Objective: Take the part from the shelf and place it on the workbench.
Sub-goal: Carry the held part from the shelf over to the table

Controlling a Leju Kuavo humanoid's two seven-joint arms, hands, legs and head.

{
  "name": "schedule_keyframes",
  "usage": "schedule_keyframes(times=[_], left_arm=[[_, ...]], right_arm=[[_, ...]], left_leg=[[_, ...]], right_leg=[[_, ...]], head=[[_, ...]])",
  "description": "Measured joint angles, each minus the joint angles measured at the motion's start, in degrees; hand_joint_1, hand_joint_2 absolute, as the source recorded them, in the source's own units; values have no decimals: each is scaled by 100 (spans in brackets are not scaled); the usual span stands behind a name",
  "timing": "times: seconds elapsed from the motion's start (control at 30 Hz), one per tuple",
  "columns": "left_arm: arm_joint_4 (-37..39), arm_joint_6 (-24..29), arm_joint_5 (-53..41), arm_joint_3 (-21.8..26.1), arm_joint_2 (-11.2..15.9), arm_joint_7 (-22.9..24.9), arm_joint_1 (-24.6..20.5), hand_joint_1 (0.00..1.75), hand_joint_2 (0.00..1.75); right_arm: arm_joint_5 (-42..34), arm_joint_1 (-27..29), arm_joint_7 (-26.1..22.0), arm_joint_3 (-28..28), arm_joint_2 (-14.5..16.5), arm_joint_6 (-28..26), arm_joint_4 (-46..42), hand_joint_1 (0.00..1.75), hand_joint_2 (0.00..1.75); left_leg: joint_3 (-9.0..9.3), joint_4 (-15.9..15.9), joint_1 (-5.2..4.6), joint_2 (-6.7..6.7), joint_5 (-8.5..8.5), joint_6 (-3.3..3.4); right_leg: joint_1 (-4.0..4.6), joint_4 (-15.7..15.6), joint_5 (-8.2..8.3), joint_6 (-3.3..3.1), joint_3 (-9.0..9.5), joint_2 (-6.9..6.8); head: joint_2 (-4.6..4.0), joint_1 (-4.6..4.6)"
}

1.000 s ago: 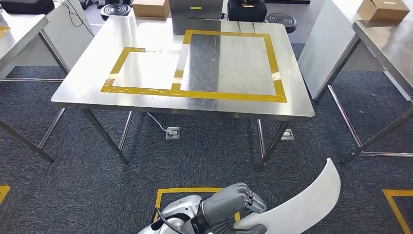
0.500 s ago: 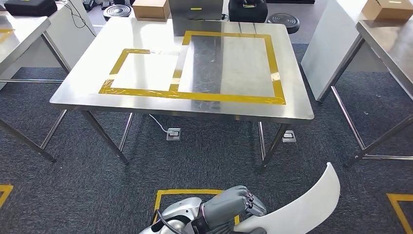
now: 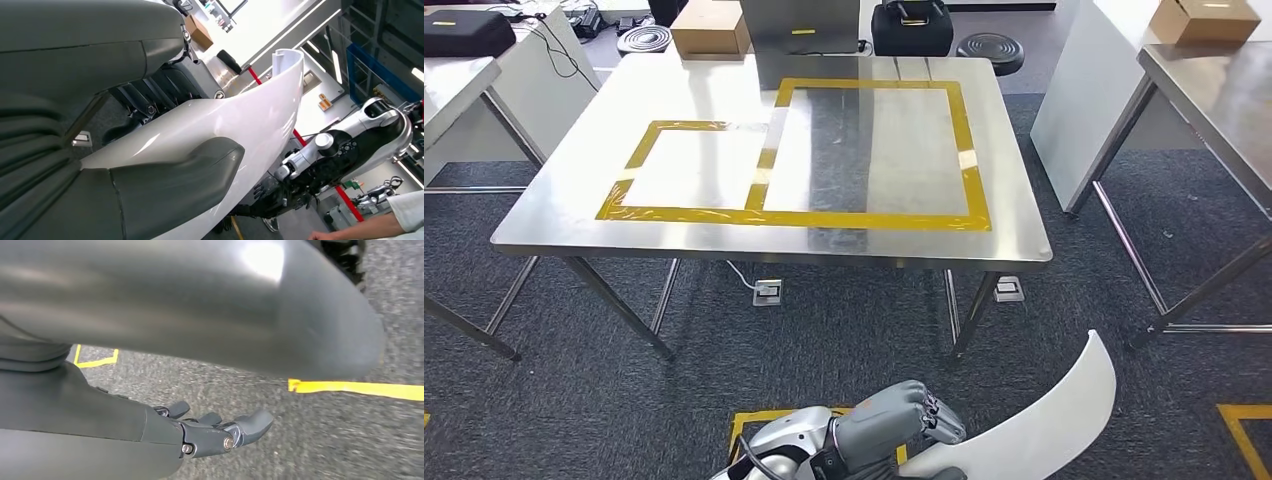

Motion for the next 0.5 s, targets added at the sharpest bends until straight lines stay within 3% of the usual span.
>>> schedule_keyframes(times=[0.1,0.17,0.23,0.3,0.33,0.37,0.4,0.47,0.5], left_arm=[[-11,-3,-1,0,0,1,7,175,175],[-20,-3,-2,1,-10,1,8,175,175],[-28,-3,-2,2,-23,1,9,175,175],[-25,-3,-2,2,-25,1,18,175,175],[-21,-3,-2,2,-24,2,24,175,175],[-17,-3,-2,2,-22,2,29,175,175],[-14,-3,-2,2,-22,2,30,175,175],[-10,-3,-2,2,-24,2,30,175,175],[-8,-3,-2,2,-24,1,29,175,175]], right_arm=[[-1,-10,2,0,6,2,1,0,0],[-1,-18,0,0,6,5,1,0,0],[-1,-28,-3,0,5,8,1,0,0],[-2,-17,0,0,4,10,1,0,0],[-2,-6,2,0,3,10,1,0,0],[-3,3,3,0,3,10,1,0,0],[-3,8,2,0,1,10,1,0,0],[-3,15,2,0,-4,10,1,0,0],[-3,15,2,0,-7,11,1,0,0]], left_leg=[[88,-192,-31,-15,-46,61],[200,-257,-7,-26,-76,125],[322,-301,12,-20,-128,172],[403,-308,6,-16,-212,193],[451,-308,3,-20,-259,195],[512,-308,2,-25,-309,191],[582,-307,1,-30,-361,184],[732,-310,3,-29,-478,158],[790,-313,0,-29,-532,133]], right_leg=[[-1,-20,7,111,91,-7],[-5,161,28,147,38,-29],[-6,710,-95,177,-308,-45],[-4,1342,-349,216,-800,-46],[-3,1492,-411,224,-977,-46],[-2,1477,-369,226,-1073,-46],[-1,1282,-208,219,-1074,-46],[7,554,339,179,-876,-53],[27,244,513,157,-795,-60]], head=[[0,1],[0,12],[0,37],[0,51],[0,54],[0,57],[0,61],[0,69],[0,72]])
